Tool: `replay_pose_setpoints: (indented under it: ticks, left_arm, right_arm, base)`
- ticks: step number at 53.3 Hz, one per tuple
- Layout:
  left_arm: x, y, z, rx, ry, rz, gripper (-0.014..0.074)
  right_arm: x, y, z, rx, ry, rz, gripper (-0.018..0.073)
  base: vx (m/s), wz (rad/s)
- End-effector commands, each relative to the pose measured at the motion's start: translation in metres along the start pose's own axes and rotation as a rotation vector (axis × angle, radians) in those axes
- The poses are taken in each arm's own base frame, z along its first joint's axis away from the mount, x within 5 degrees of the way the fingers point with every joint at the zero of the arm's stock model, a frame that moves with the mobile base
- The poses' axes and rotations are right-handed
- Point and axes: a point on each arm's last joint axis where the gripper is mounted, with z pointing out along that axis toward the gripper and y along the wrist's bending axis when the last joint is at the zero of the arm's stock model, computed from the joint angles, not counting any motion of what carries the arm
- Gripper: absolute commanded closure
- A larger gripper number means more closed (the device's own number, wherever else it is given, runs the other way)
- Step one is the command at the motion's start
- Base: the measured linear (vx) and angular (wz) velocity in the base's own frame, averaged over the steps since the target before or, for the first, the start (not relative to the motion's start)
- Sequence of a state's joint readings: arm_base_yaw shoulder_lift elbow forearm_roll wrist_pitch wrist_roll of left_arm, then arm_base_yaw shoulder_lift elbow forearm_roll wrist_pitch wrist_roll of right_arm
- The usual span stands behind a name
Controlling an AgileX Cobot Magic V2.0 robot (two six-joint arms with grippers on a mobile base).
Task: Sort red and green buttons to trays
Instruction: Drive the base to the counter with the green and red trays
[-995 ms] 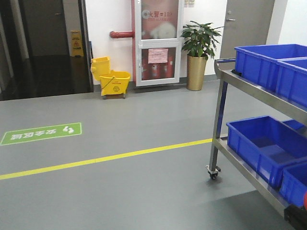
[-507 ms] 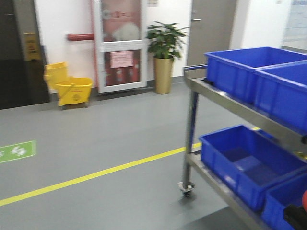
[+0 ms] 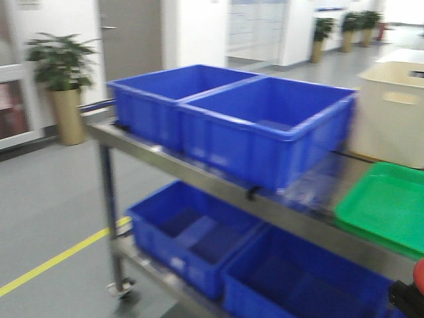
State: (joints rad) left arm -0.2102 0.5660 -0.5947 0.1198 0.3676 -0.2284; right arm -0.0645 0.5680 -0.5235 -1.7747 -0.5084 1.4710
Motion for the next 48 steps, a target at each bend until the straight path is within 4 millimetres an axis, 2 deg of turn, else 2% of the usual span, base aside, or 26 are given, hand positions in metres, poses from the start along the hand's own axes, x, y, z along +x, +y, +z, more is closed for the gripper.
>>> replay_pose_setpoints:
  ticks: [1,48]
  left_arm:
    - [-0.0160,-0.0035,-0.0019,0.029,-0.107,-0.003,0.0596]
    - [-0.0160,-0.0035,-0.0019,0.029,-0.107,-0.003,0.0596]
  right_arm:
    - [-0.0108,-0.0063,-0.0010,0.041,-0.023,-0.015,0.0570]
    - [-0.0108,-0.0062,-0.0010,0.040,-0.024,-0.015,0.0570]
  base:
    - [0.25,-0.93]
    - [0.23,-0.65]
